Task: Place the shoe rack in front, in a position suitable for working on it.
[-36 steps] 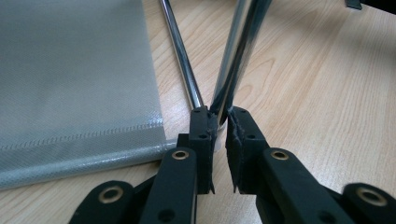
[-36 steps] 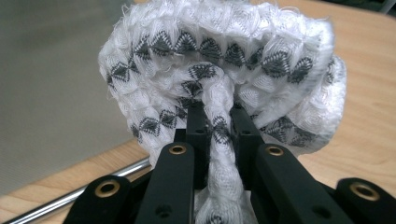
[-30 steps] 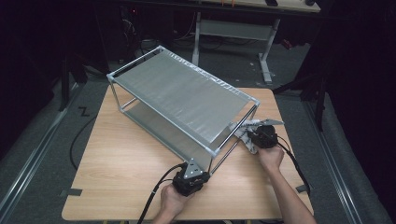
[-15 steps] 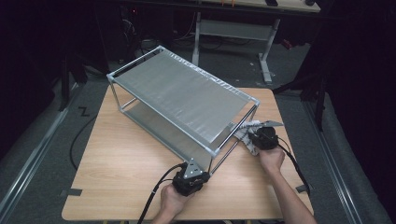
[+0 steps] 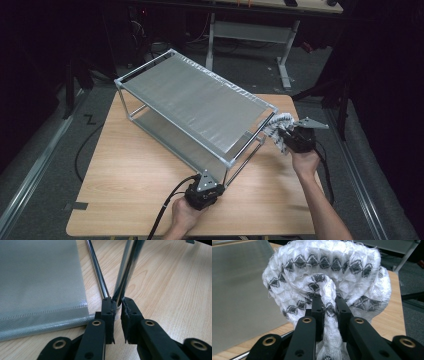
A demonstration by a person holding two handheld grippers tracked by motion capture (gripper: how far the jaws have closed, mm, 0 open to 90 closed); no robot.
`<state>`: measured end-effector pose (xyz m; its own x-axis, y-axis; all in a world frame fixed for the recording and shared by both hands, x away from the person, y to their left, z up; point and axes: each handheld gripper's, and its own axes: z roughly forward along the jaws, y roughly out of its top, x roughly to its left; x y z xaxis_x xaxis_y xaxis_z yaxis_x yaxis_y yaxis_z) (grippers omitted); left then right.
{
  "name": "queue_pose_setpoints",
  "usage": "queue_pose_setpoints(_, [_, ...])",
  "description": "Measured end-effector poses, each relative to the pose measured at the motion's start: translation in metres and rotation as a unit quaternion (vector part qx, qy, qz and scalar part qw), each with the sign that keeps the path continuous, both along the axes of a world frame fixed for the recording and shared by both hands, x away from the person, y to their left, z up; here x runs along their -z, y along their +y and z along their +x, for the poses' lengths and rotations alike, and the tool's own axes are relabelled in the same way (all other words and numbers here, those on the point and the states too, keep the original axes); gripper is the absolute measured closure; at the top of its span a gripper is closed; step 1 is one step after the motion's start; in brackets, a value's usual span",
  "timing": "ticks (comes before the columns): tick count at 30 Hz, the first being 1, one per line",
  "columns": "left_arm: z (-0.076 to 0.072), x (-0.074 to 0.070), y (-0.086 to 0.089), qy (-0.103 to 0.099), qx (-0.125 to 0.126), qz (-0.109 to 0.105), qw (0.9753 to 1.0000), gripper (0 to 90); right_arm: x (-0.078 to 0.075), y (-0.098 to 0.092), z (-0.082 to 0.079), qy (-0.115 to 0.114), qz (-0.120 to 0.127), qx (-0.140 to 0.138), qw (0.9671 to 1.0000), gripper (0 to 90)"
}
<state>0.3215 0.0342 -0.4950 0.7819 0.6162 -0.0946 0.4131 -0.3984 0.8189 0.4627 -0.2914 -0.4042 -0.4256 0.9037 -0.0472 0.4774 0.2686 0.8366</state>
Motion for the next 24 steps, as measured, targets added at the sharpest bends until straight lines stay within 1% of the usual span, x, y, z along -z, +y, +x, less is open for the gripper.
queue_pose_setpoints(4, [0.000,0.000,0.000,0.000,0.000,0.000,1.0000,80.6,-0.001,0.002,-0.004,-0.003,-0.004,-0.006,1.0000,81.6])
queue_pose_setpoints(6, [0.000,0.000,0.000,-0.001,0.000,0.001,1.0000,80.6,0.005,0.004,-0.005,0.005,-0.014,-0.013,0.9998,81.5])
queue_pose_setpoints(10, [0.000,0.000,0.000,-0.003,0.000,0.002,1.0000,80.6,0.026,0.009,-0.007,0.032,-0.054,-0.026,0.9977,81.5])
queue_pose_setpoints(13, [0.000,0.000,0.000,-0.003,0.001,0.002,1.0000,80.6,0.040,0.007,-0.012,0.049,-0.054,-0.027,0.9970,81.5])
queue_pose_setpoints(18, [0.000,0.000,0.000,-0.003,0.000,0.001,1.0000,80.6,0.055,-0.001,-0.023,0.071,-0.044,-0.026,0.9962,81.4])
queue_pose_setpoints(22, [-0.001,0.001,0.001,-0.003,-0.001,-0.001,1.0000,80.6,0.062,-0.006,-0.033,0.079,-0.052,-0.022,0.9953,81.2])
queue_pose_setpoints(24, [-0.001,0.001,0.002,-0.002,-0.002,-0.002,1.0000,80.6,0.066,-0.009,-0.038,0.083,-0.066,-0.018,0.9942,81.1])
